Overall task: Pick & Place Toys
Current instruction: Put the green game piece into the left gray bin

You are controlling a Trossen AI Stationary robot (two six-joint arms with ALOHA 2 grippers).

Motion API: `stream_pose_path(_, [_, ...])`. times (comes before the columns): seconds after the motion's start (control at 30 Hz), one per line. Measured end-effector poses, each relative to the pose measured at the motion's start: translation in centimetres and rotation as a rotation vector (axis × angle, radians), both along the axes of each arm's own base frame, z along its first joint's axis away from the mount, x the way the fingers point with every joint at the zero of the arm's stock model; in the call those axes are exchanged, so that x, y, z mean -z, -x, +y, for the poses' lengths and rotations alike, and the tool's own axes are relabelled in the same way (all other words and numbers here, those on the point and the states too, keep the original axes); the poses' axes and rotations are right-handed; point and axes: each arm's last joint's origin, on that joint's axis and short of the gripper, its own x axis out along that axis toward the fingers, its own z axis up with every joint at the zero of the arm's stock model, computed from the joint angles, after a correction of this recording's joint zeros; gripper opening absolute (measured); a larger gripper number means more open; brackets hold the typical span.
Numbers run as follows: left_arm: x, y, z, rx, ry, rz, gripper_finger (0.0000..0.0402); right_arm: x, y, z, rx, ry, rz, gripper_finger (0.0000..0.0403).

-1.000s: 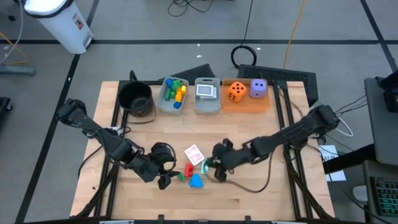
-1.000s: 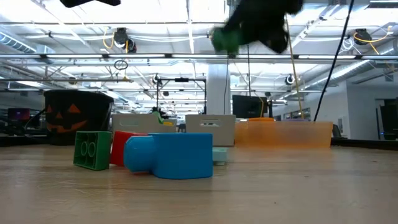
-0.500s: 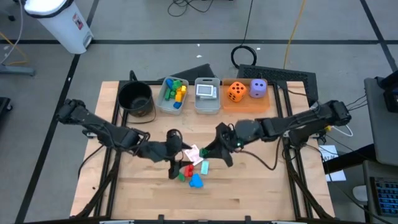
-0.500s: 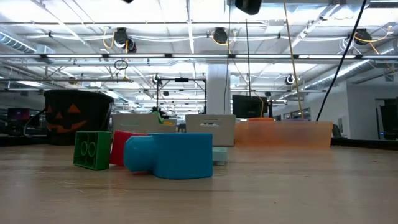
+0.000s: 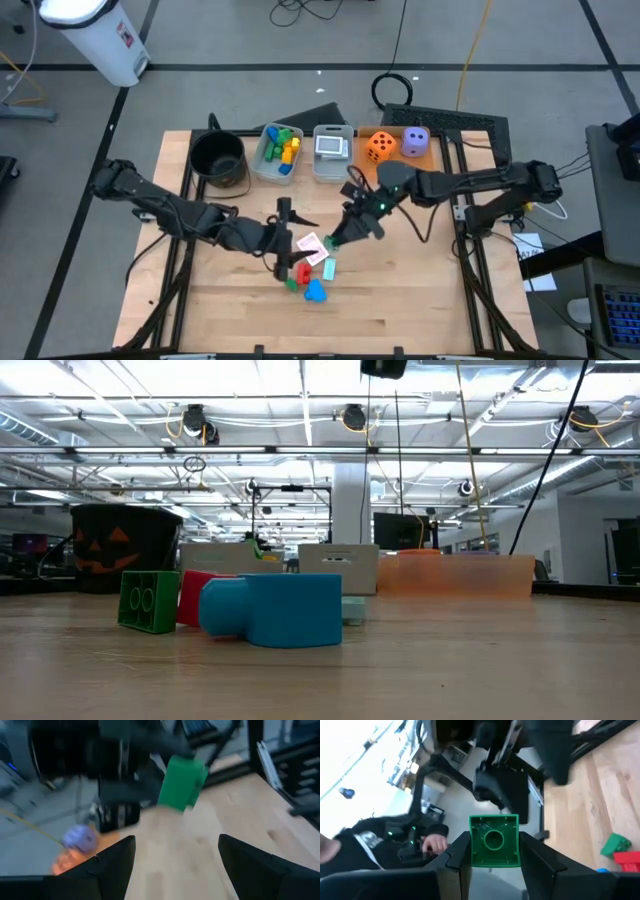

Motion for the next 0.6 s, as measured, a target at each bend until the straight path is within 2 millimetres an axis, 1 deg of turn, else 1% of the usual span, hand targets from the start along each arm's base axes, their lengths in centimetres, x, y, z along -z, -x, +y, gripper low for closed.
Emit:
stream_pose_path(0.1, [-1.1, -0.3, 0.0, -0.005, -0.02, -0.1, 0.0294, 0.3, -0.3, -0.7, -0.028, -0.029, 0.019, 0.0112])
stream_pose_path(0.2, [-2.6, -0.3, 0.2, 0.047, 0.0, -0.135, 0.0294, 0.7, -0.5, -0.8, -0.061, -0.053, 0.051, 0.0112])
stream_pose_path(0.27, [-3.3, -0.4, 0.4, 0.077, 0.005, -0.131, 0.0294, 0.7, -1.0, -0.7, -0.084, -0.063, 0.018, 0.0112])
stream_pose_path(0.37, [-3.6, -0.4, 0.6, 0.085, -0.027, -0.099, 0.0294, 1.1, -1.6, -0.6, -0.128, -0.099, 0.006, 0.0112])
stream_pose_path(0.47, [-4.3, -0.3, 0.6, 0.101, -0.054, -0.081, 0.0294, 1.1, -2.5, -0.5, -0.159, -0.137, -0.051, 0.0112])
stream_pose_path(0.6, [-4.5, -0.1, 0.3, 0.129, -0.051, -0.077, 0.0294, 0.9, -2.5, -0.6, -0.176, -0.147, -0.066, 0.0112])
